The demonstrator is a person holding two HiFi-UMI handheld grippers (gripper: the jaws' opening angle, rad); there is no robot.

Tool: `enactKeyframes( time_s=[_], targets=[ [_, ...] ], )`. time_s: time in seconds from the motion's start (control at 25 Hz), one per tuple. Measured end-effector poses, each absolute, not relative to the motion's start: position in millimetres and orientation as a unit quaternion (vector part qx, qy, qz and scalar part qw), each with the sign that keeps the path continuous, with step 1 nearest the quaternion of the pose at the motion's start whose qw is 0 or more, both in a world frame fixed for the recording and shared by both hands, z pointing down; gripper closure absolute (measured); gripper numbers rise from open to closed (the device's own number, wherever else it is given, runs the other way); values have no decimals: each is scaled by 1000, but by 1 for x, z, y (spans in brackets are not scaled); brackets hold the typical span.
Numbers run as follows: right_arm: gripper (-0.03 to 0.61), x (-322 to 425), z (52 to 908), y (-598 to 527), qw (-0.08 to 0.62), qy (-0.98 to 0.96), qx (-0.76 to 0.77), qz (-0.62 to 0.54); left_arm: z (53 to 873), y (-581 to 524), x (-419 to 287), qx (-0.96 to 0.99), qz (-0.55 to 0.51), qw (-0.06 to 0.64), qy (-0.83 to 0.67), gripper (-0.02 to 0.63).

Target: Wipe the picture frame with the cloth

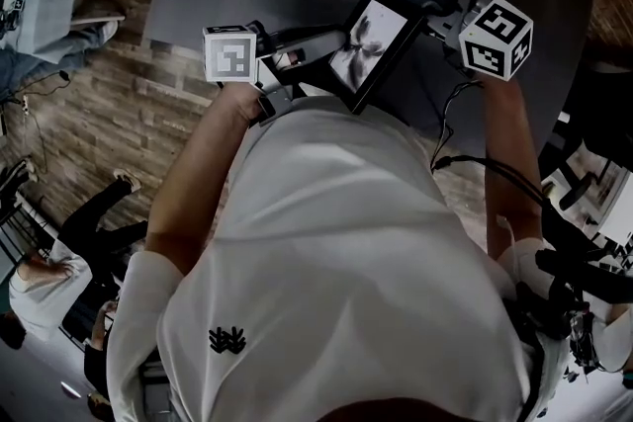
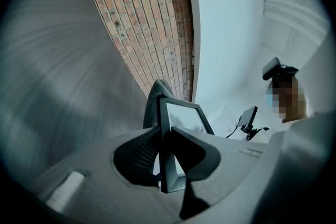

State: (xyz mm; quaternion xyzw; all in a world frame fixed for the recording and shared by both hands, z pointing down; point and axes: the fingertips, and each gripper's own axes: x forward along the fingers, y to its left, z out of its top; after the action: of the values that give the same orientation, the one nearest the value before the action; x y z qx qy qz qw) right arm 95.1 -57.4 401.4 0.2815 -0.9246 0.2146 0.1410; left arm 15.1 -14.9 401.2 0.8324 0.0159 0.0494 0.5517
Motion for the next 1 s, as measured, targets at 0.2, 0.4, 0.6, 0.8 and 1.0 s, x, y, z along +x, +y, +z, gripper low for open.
enactKeyframes(
  time_s=[0.2, 0.4, 0.6, 0.8, 1.0],
  targets=[
    [486, 94, 396, -53, 128, -925, 279, 222, 408, -21, 4, 830, 46, 556, -1, 537],
    [486, 104, 376, -46, 111, -928, 288, 210, 414, -30, -2, 816, 39, 576, -29, 537],
    [486, 113, 358, -44, 98, -927, 307, 190, 420, -37, -8, 811, 40, 582, -47, 537],
    [486, 118, 348, -41, 107, -924, 325, 170, 423, -45, -14, 809, 41, 584, -61, 537],
    [486, 111, 349, -40, 131, -925, 323, 151, 430, -52, -14, 806, 45, 586, -76, 537]
  ],
)
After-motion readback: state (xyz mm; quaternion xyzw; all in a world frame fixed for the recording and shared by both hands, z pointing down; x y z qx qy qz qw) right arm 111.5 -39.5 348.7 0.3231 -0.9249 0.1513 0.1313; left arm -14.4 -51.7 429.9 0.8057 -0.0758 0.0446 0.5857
